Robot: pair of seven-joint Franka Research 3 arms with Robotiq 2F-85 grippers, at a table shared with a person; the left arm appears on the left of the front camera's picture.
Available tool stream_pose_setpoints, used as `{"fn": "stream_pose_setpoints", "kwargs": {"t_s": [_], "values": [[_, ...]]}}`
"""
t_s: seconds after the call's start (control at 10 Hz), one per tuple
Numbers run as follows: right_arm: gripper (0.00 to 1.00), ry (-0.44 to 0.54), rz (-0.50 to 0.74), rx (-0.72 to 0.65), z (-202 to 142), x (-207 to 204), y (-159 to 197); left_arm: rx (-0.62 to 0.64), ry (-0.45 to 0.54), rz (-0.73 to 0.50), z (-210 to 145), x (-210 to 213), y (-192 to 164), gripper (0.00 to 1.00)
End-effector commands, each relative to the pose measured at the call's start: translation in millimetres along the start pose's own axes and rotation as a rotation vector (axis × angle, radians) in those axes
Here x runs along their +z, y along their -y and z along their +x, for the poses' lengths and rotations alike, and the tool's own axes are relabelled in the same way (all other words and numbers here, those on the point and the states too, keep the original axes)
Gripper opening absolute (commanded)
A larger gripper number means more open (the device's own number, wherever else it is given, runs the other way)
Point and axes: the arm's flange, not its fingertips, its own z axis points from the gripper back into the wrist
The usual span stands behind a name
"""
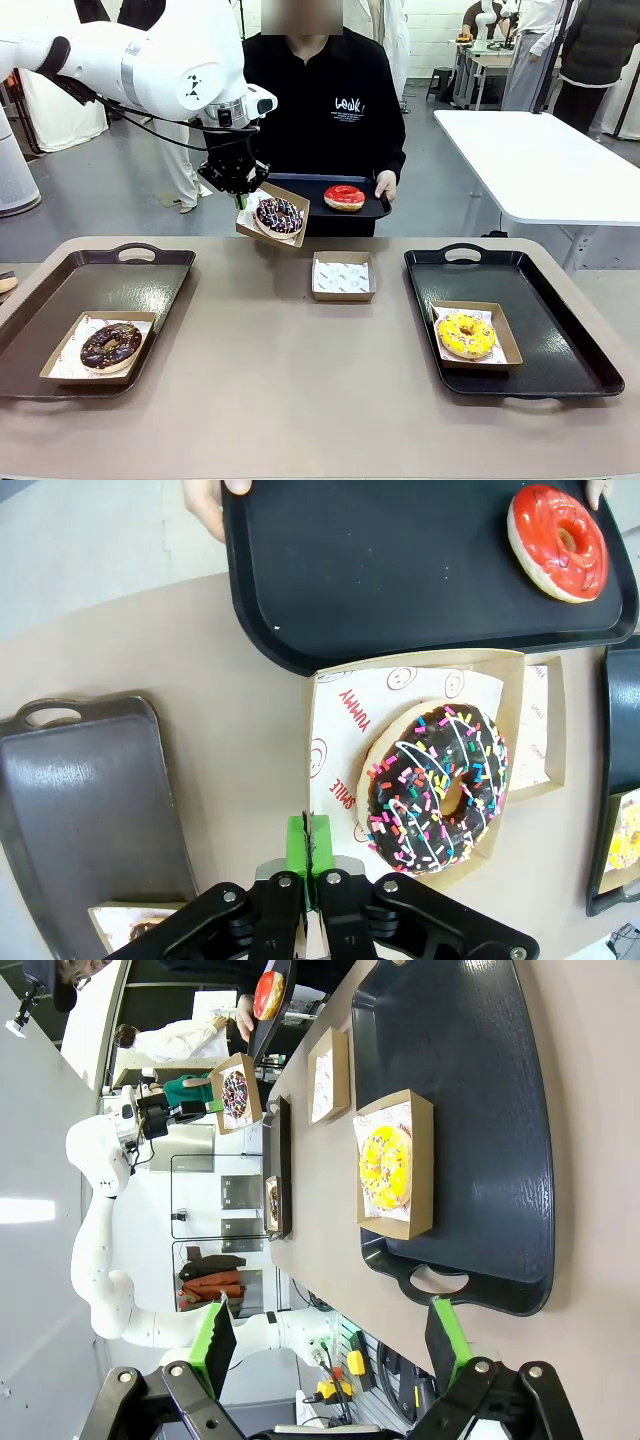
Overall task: Individually package the donuts and arrange them on the tray.
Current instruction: Place the picked Paper togo box on the Handle tray while simultaneously picking up another Paper togo box from the table with the other hand.
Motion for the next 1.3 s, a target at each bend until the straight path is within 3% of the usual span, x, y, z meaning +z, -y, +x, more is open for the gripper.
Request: {"fn": "stream_pose_setpoints", "kwargs": {"t_s": [0.0, 0.2, 0.5, 0.6, 0.9, 1.2], "values": [[1.0, 0.006, 0.017, -0.018, 0.3, -0.2, -1.1, -0.007, -0.001, -0.011, 0.3, 1.1, -1.1, 0.0], [1.0, 0.0, -0.001, 0.0, -0.1, 0.2, 0.0, -0.008, -0.017, -0.03, -3.5, 9.5, -6.6, 0.01], [1.0, -0.036, -0.123, 0.102, 17.2, -42.4, -107.3, 0.034, -0.058, -0.126, -30.0, 54.1, -69.7, 0.01], [1.0, -0.059, -0.174, 0.12, 20.8, -58.9, -141.9, 0.046, -0.115, -0.153, -40.9, 60.3, -94.3, 0.01], [1.0, -0.092, -0.376, 0.16, 30.2, -140.5, -227.3, 0.14, -0.187, -0.136, -64.1, 56.3, -153.7, 0.01], [1.0, -0.065, -0.556, 0.2, 38.8, -244.5, -251.7, 0.237, -0.252, -0.132, -85.3, 39.2, -204.7, 0.01]]}}
